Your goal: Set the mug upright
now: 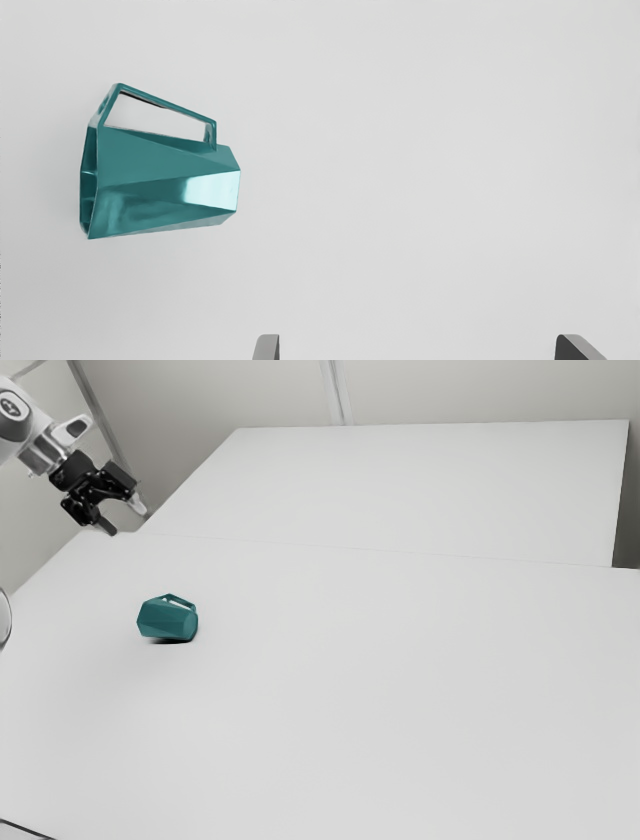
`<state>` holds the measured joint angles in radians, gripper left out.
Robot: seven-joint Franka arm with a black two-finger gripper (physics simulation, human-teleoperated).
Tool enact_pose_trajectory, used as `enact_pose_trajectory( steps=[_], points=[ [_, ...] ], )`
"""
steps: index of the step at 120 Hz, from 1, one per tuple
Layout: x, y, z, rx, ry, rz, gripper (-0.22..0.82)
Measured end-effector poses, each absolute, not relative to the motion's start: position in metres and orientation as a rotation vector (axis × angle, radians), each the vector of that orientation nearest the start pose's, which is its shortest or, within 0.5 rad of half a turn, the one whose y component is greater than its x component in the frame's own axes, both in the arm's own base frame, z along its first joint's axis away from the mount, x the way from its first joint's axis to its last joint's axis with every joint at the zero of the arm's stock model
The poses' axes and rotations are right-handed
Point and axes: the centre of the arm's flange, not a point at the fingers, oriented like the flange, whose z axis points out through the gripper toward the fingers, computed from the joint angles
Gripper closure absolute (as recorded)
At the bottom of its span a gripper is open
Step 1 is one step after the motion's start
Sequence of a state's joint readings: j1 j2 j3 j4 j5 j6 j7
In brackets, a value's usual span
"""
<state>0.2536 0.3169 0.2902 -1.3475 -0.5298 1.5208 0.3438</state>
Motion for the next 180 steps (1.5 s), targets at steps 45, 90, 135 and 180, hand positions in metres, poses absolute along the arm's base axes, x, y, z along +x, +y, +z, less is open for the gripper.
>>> enact_pose_trajectory(
  steps=[45, 90, 135, 180],
  points=[
    [0.612, 0.352, 0.438, -3.734, -0.23, -0.186, 0.0],
    [0.607, 0.362, 0.347, -3.819, -0.08, -0.076, 0.0],
    [0.593, 0.388, 0.309, -3.94, -0.137, -0.275, 0.0],
    [0.592, 0.363, 0.284, -4.045, -0.059, -0.282, 0.2]
  ],
)
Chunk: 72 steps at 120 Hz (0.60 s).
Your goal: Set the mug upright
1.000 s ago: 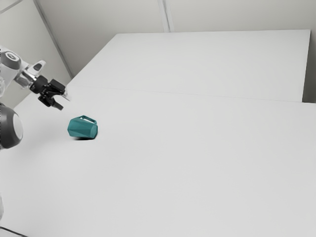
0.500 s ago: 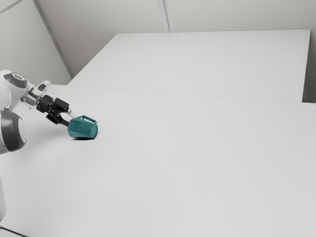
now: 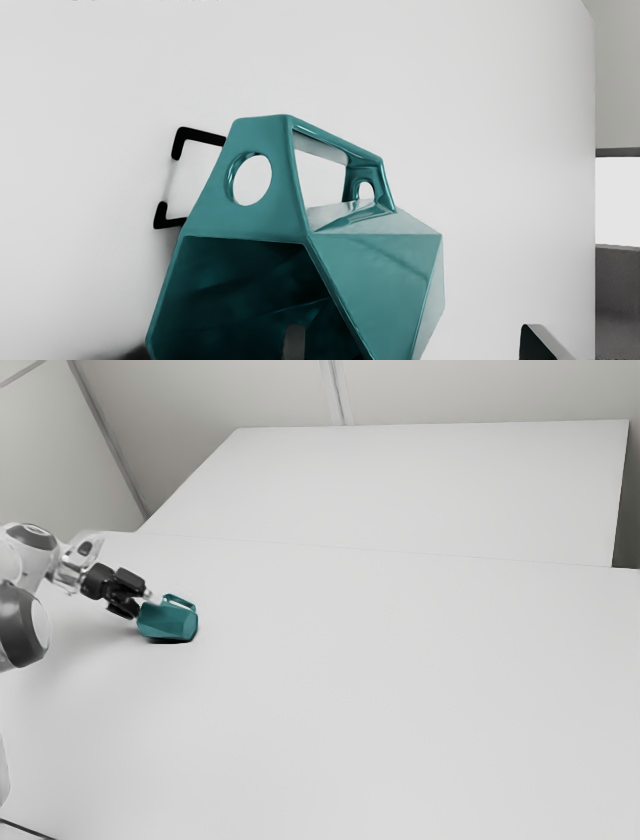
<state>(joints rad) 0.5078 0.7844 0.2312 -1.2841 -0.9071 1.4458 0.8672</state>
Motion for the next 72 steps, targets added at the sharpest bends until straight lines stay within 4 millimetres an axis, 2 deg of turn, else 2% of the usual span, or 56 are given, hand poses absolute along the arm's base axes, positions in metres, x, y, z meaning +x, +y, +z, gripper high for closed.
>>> enact_pose_trajectory(
  steps=[14, 28, 52, 72],
  points=[
    [0.596, 0.357, 0.285, 2.213, 0.009, 0.16, 0.47],
    [0.598, 0.352, 0.289, 2.202, -0.013, 0.165, 0.63],
    [0.601, 0.343, 0.298, 2.173, -0.05, 0.174, 0.73],
    [0.602, 0.339, 0.332, 2.173, -0.093, 0.213, 0.76]
  ],
)
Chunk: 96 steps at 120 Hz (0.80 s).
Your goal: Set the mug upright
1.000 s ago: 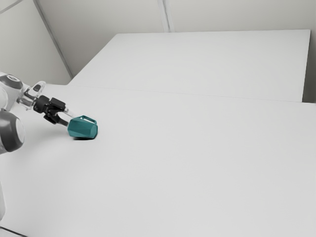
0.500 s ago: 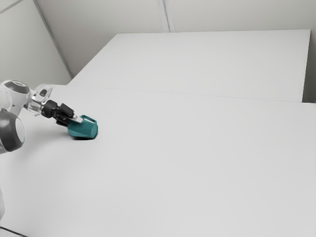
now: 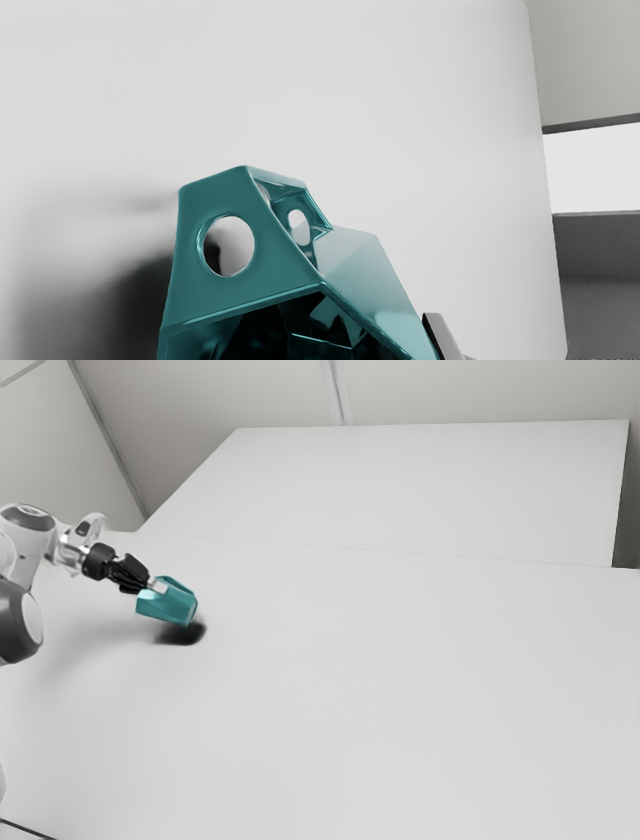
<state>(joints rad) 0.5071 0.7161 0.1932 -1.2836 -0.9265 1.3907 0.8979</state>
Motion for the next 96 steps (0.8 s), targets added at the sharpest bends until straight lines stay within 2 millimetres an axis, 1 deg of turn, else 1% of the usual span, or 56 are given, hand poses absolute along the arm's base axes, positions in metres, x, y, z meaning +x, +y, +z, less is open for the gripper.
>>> enact_pose_trajectory(
  steps=[8, 20, 28, 36, 44, 48, 62, 70, 80, 86, 96],
  points=[
    [0.605, 0.33, 0.353, 2.182, -0.128, 0.226, 0.77],
    [0.603, 0.302, 0.387, 2.227, -0.187, 0.206, 0.78],
    [0.606, 0.278, 0.402, 2.279, -0.236, 0.177, 0.78],
    [0.601, 0.251, 0.41, 2.332, -0.264, 0.152, 0.78],
    [0.603, 0.225, 0.424, 2.432, -0.321, 0.122, 0.78],
    [0.604, 0.208, 0.43, 2.492, -0.361, 0.098, 0.79],
    [0.605, 0.155, 0.439, 2.676, -0.488, 0.04, 0.79],
    [0.601, 0.128, 0.443, 2.772, -0.552, 0.022, 0.79],
    [0.598, 0.1, 0.445, 2.884, -0.614, 0.016, 0.79],
    [0.596, 0.085, 0.442, 2.937, -0.635, 0.02, 0.79],
    [0.596, 0.064, 0.44, 3.022, -0.656, 0.032, 0.79]
  ],
)
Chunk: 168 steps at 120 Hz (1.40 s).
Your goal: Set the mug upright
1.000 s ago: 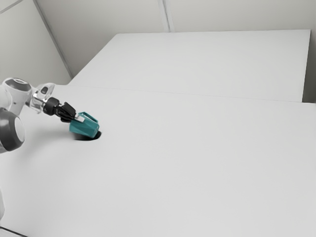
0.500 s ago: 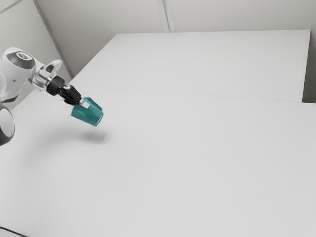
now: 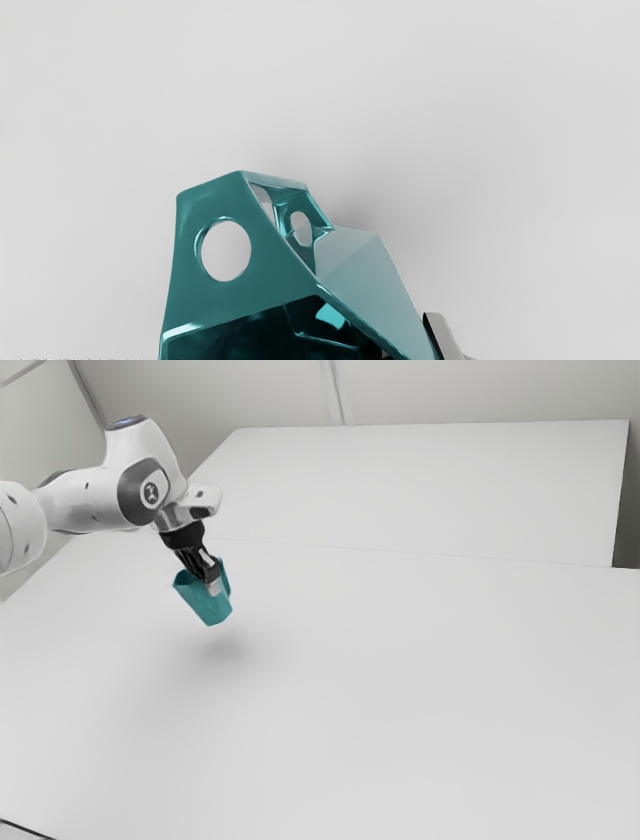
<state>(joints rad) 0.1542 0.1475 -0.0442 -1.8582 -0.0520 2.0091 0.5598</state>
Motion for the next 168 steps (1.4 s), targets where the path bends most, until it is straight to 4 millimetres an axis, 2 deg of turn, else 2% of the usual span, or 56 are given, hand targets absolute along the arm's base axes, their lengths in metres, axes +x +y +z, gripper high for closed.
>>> enact_pose_trajectory(
  steps=[12, 40, 56, 87, 93, 111, 124, 140, 155, 168],
  points=[
    [0.588, 0.043, 0.428, -3.063, 0.634, -0.044, 0.79],
    [0.572, 0.011, 0.402, -3.032, 0.517, -0.053, 0.79],
    [0.564, 0.009, 0.383, -3.039, 0.426, -0.029, 0.79],
    [0.566, 0.01, 0.361, -3.051, 0.279, -0.008, 0.77],
    [0.566, 0.01, 0.36, -3.052, 0.26, -0.008, 0.72],
    [0.567, 0.006, 0.36, -3.053, 0.224, -0.015, 0.39],
    [0.566, 0.005, 0.371, -3.051, 0.196, -0.044, 0.24],
    [0.564, -0.008, 0.405, -3.043, 0.197, -0.123, 0.13],
    [0.58, -0.019, 0.452, -3.053, 0.183, -0.186, 0.07],
    [0.598, -0.02, 0.494, -3.086, 0.14, -0.204, 0.04]
  ],
)
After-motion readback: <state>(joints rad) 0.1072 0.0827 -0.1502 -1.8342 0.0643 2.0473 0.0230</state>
